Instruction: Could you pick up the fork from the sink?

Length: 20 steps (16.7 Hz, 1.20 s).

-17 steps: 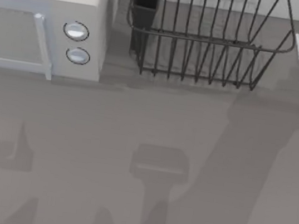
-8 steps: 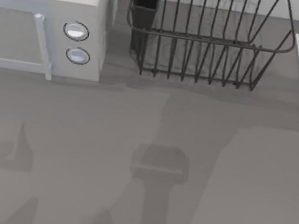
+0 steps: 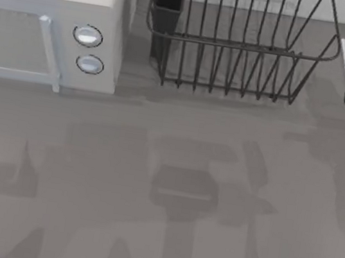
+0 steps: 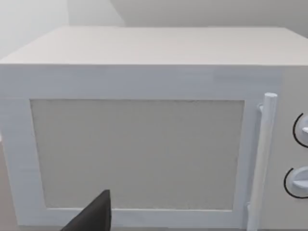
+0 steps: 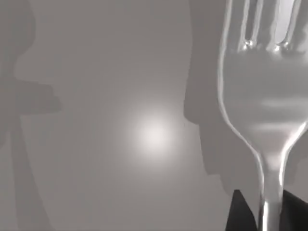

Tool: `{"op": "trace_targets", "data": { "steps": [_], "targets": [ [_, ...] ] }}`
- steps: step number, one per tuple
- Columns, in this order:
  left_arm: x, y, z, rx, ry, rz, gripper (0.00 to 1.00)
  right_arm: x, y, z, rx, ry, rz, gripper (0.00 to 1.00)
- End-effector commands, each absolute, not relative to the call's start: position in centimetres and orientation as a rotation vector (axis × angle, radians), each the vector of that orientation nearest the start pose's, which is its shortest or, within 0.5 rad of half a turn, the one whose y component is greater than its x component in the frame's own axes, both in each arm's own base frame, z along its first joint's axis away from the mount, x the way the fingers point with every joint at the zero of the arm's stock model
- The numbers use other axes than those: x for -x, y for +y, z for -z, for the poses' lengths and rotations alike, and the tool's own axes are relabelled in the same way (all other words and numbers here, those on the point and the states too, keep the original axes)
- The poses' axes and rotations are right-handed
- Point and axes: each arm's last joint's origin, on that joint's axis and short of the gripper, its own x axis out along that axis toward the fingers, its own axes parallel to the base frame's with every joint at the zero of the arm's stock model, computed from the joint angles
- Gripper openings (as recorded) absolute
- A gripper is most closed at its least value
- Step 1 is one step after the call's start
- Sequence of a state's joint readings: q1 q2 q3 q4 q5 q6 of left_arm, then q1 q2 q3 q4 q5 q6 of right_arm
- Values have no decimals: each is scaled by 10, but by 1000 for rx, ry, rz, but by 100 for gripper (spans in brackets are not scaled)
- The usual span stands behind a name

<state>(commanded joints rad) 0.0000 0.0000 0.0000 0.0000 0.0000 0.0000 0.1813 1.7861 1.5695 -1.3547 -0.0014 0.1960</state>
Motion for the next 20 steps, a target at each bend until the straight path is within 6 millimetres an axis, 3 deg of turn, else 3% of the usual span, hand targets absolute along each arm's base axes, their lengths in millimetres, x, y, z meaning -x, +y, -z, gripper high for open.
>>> {"op": "trace_targets", "data": {
  "steps": [2, 4, 11, 20],
  "targets": [
    [-106, -1, -160, 0, 0, 0, 100, -299, 82, -269, -9, 1571, 7, 0],
    [-106, -1, -160, 0, 0, 0, 100, -282, 92, -270, -8, 1571, 8, 0],
    [-106, -1, -160, 0, 0, 0, 100, -280, 93, -265, -12, 1576, 11, 0],
    [-106, -1, -160, 0, 0, 0, 100, -280, 94, -168, -10, 1565, 6, 0]
  ]
}}
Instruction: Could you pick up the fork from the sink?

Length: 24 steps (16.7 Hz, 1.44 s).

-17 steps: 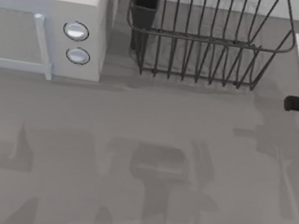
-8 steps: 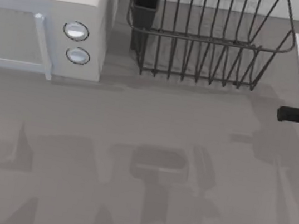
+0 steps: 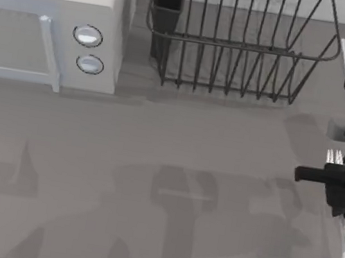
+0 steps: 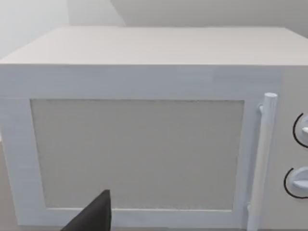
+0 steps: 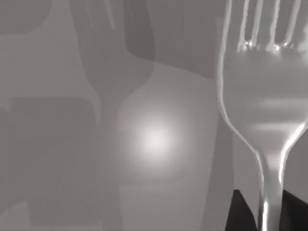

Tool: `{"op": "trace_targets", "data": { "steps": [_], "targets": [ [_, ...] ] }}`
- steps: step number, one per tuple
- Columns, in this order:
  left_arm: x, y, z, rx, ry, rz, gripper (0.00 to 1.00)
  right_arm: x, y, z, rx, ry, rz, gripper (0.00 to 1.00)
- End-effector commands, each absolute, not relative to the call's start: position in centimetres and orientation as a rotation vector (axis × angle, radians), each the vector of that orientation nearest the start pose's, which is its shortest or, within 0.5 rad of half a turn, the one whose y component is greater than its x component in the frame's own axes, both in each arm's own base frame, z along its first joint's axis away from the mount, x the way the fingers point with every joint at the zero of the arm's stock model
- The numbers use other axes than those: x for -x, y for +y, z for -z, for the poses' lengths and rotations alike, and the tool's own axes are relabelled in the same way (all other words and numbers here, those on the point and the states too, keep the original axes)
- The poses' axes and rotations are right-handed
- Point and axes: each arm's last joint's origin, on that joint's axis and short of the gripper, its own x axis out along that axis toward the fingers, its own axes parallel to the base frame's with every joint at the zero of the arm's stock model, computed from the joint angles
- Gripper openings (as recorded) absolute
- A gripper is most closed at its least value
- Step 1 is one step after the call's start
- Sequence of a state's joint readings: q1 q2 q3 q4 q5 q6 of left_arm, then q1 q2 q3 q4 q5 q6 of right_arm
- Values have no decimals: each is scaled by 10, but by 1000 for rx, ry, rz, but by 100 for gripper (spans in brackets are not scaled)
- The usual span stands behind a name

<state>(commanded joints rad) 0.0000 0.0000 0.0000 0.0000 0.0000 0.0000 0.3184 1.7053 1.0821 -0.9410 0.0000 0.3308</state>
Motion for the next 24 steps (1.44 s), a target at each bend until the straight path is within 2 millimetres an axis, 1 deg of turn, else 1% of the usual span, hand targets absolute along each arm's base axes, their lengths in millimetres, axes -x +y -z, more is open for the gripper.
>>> {"op": "trace_targets", "data": {
  "steps": [2, 5, 18, 19, 24],
  "targets": [
    [-106, -1, -160, 0, 0, 0, 100, -279, 94, -160, -8, 1571, 8, 0],
    [-106, -1, -160, 0, 0, 0, 100, -279, 94, -160, -8, 1571, 8, 0],
    [-106, -1, -160, 0, 0, 0, 100, -279, 94, -160, -8, 1571, 8, 98],
    [-106, -1, -160, 0, 0, 0, 100, -279, 94, -160, -8, 1571, 8, 100],
    [-106, -1, -160, 0, 0, 0, 100, -279, 94, -160, -8, 1571, 8, 100]
  ]
}}
